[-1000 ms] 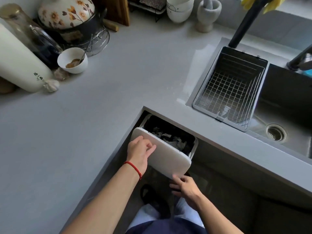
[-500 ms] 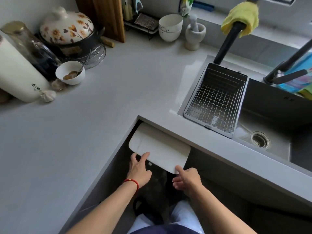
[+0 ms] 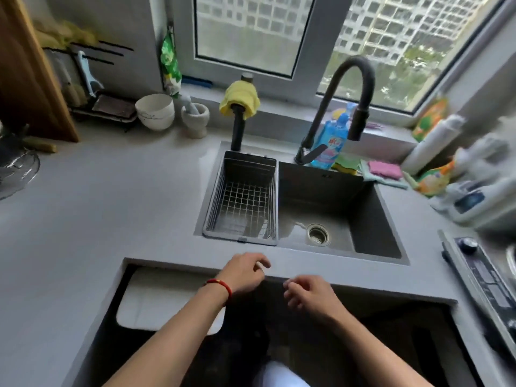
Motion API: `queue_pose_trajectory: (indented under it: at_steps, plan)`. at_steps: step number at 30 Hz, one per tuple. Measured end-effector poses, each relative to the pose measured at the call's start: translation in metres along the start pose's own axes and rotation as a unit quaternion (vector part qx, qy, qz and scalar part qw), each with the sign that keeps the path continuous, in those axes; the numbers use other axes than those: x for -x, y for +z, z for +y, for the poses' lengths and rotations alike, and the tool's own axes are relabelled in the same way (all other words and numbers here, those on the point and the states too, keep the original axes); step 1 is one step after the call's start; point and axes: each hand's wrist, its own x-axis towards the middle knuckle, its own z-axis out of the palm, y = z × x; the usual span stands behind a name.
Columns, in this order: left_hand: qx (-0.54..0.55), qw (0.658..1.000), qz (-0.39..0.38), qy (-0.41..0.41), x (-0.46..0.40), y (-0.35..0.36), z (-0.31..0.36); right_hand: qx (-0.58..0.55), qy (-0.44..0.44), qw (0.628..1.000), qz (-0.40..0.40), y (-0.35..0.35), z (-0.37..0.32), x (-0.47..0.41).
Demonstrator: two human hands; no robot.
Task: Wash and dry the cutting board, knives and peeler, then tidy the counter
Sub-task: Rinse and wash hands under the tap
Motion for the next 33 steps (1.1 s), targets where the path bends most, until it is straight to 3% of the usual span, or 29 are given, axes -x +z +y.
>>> queue_pose_trajectory:
  at_steps: [6,12,16,20,26,30,33]
  plan:
    - [-0.02,0.998,0.003,0.063,-0.058,0.012,0.112,-0.033,-0.026,0.983,0.177,-0.156,0.001,-0.043]
    - [0.011,0.997,-0.001,0.077,-0.156,0.053,0.196,-0.029,-0.013,0.967,0.252,-0.299,0.031,-0.144]
    - [0.114,0.993,0.025,0.015,-0.27,0.104,0.27,0.094,-0.007,0.96,0.265,-0.409,0.05,-0.249]
    - [0.23,0.969,0.036,-0.081,-0.326,0.128,0.3,0.176,0.005,0.947,0.27,-0.469,0.048,-0.32]
    - [0.24,0.956,0.094,-0.139,-0.364,0.121,0.309,0.357,-0.03,0.918,0.17,-0.533,0.048,-0.398]
    - [0.236,0.952,0.124,-0.153,-0.375,0.118,0.302,0.386,-0.08,0.891,0.227,-0.556,0.037,-0.413]
    - [0.229,0.955,0.148,-0.12,-0.377,0.119,0.306,0.32,-0.151,0.911,0.212,-0.573,0.011,-0.397]
